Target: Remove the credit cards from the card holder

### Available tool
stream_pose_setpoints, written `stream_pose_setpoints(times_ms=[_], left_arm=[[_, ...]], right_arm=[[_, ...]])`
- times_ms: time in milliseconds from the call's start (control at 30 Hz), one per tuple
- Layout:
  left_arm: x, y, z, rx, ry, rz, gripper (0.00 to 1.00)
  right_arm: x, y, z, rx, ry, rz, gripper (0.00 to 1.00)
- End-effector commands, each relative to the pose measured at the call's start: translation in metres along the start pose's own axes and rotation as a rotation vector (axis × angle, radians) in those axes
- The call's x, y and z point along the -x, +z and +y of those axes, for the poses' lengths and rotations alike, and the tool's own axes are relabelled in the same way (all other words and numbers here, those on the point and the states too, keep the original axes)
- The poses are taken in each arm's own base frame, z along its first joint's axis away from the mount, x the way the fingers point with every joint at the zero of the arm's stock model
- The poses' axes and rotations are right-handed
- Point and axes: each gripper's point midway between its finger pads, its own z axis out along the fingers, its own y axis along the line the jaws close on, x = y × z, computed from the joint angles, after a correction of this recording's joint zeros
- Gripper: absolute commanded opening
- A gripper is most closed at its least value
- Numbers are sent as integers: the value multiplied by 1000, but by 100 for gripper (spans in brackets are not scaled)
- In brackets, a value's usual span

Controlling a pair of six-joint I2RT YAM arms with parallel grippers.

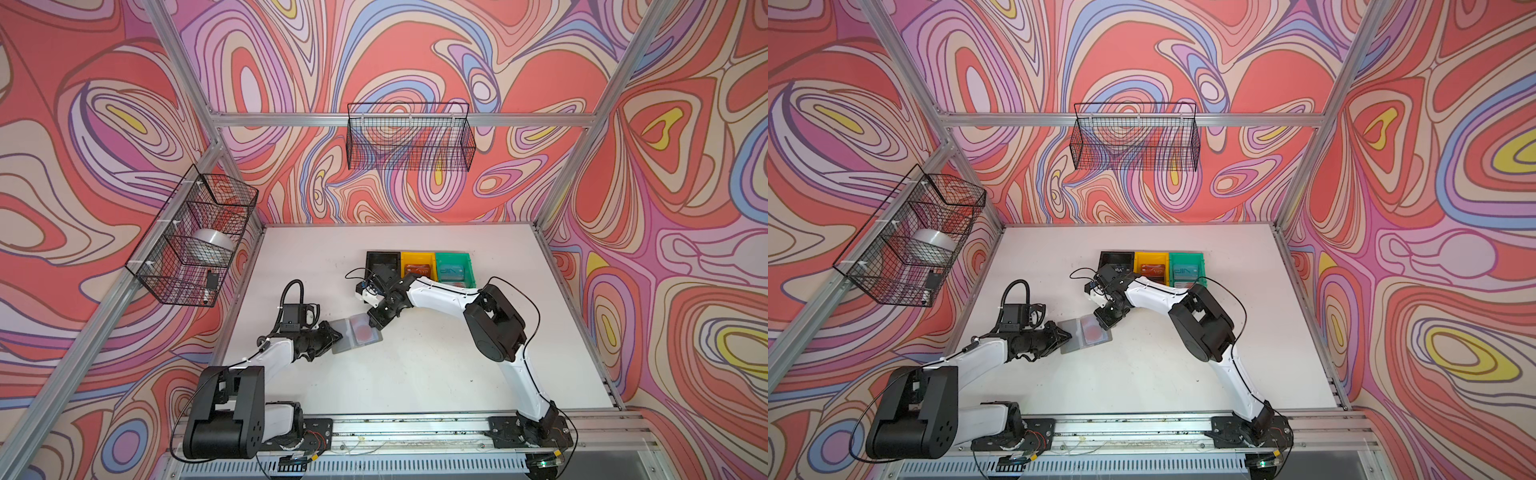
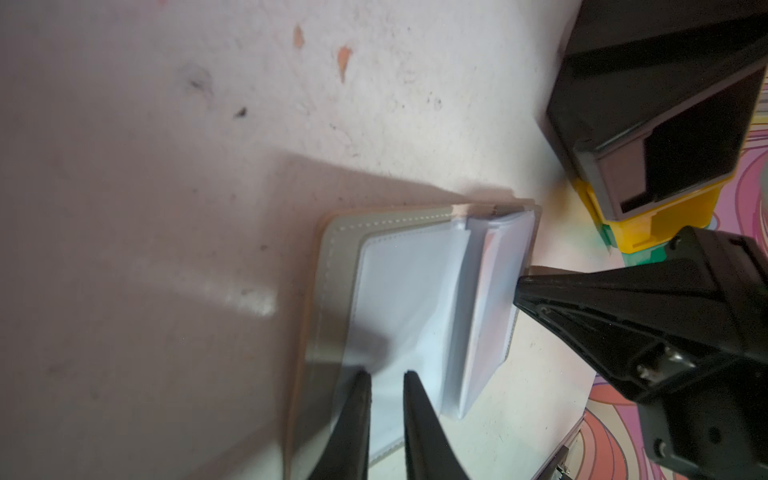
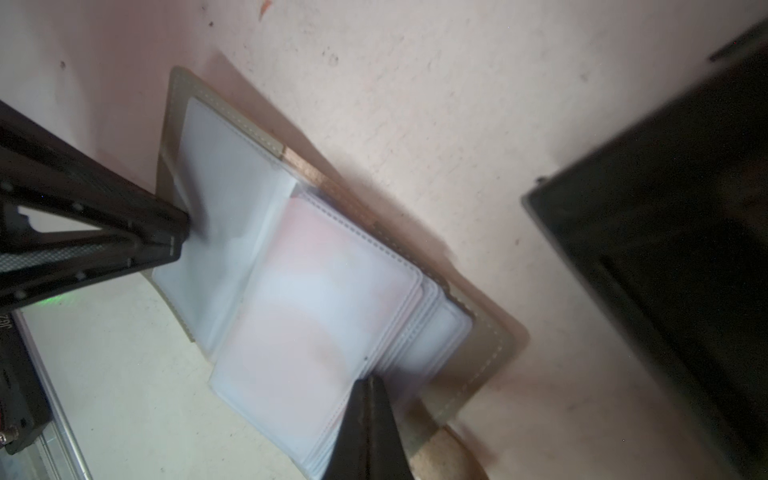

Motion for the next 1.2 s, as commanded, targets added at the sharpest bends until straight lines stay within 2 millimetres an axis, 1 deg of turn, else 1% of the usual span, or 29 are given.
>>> stream_pose_setpoints(times_ms=[0, 567, 700, 1033, 1167], left_arm=[[-11, 4, 18, 70, -26, 36, 20], [-11, 5, 19, 68, -24, 36, 20], [-11, 5, 18, 67, -24, 35, 20], [-11, 3, 18, 73, -21, 32, 20], [-11, 3, 19, 73, -21, 32, 20]], right_arm=[[-17, 21, -3, 2, 18, 60, 0], [-13, 20, 2, 18, 16, 58, 0], [-12, 20, 5, 31, 8, 55, 0], [-11, 15, 6, 18, 0, 55, 0], [-7, 9, 12, 22, -13, 45, 0]])
